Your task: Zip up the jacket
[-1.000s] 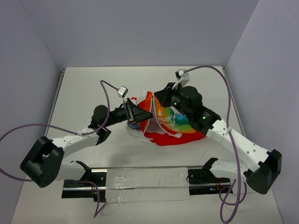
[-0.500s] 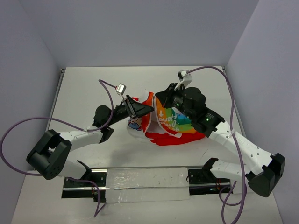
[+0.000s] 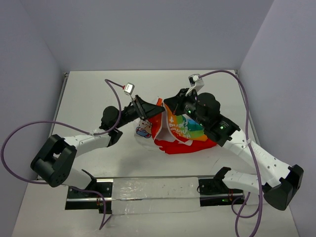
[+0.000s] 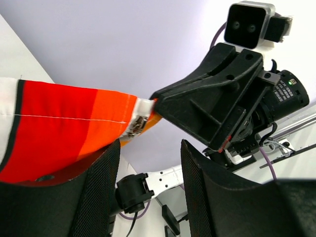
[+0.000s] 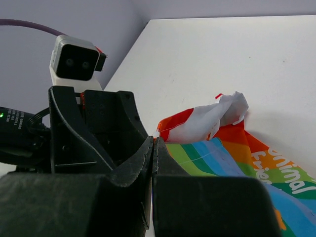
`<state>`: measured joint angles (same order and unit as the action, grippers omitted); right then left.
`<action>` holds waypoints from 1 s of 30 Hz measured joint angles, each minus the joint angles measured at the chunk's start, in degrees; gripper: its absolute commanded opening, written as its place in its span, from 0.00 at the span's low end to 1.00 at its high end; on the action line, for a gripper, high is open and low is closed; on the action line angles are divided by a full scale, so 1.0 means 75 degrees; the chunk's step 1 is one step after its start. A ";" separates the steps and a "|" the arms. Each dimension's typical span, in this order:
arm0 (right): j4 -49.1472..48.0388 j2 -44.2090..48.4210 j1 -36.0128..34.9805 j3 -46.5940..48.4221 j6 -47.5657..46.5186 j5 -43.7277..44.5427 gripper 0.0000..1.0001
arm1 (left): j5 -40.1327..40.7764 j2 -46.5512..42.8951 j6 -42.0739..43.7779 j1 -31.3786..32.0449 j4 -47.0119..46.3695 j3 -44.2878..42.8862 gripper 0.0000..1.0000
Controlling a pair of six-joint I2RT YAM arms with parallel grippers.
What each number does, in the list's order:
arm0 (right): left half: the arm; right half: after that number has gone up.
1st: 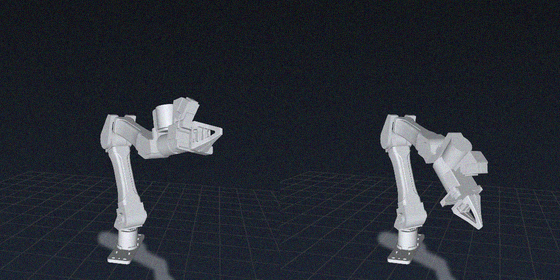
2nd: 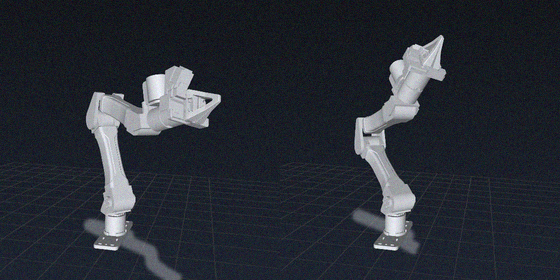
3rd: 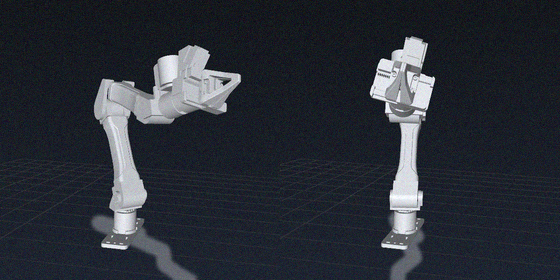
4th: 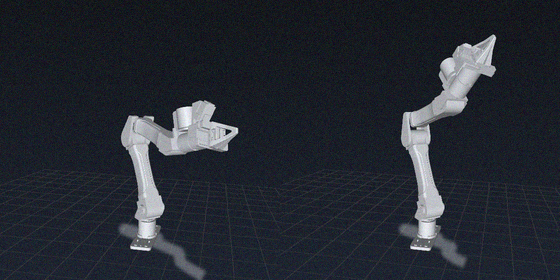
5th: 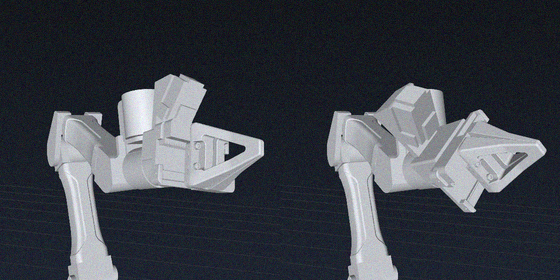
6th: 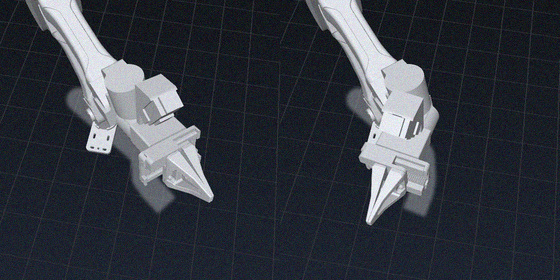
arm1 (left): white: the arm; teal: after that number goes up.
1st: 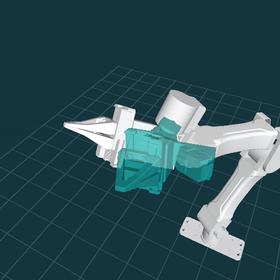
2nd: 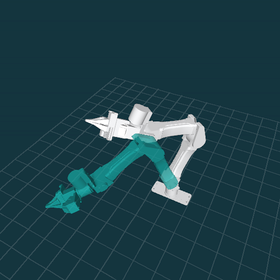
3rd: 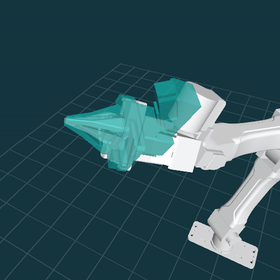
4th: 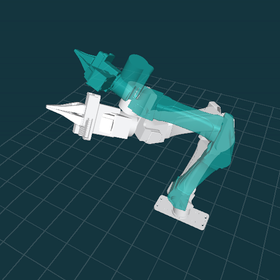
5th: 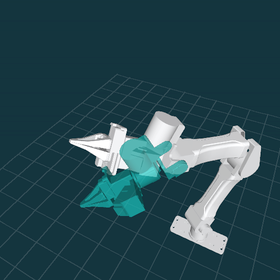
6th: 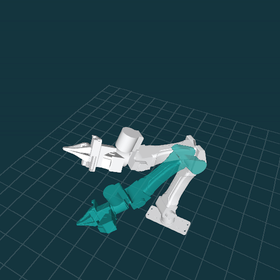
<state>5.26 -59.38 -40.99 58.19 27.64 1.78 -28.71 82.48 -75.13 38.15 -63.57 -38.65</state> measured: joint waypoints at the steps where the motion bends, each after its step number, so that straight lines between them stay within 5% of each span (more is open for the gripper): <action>1: 0.0002 0.0011 0.0000 0.0000 0.0003 -0.0019 0.00 | 0.0000 0.0031 0.0000 0.0000 0.0002 -0.0010 0.58; 14: 0.0002 0.0126 0.0172 0.0000 0.0207 -0.0531 0.00 | 0.0071 -0.0091 0.0534 0.0000 0.0755 -0.0024 0.69; 30: -0.0006 0.0126 0.0221 0.0000 0.0410 -0.0826 0.00 | 0.0199 -0.0129 0.0685 -0.0017 0.0937 -0.0250 0.70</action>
<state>5.21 -58.44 -39.33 58.19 30.72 -4.42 -27.22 81.52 -70.00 38.02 -56.54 -40.52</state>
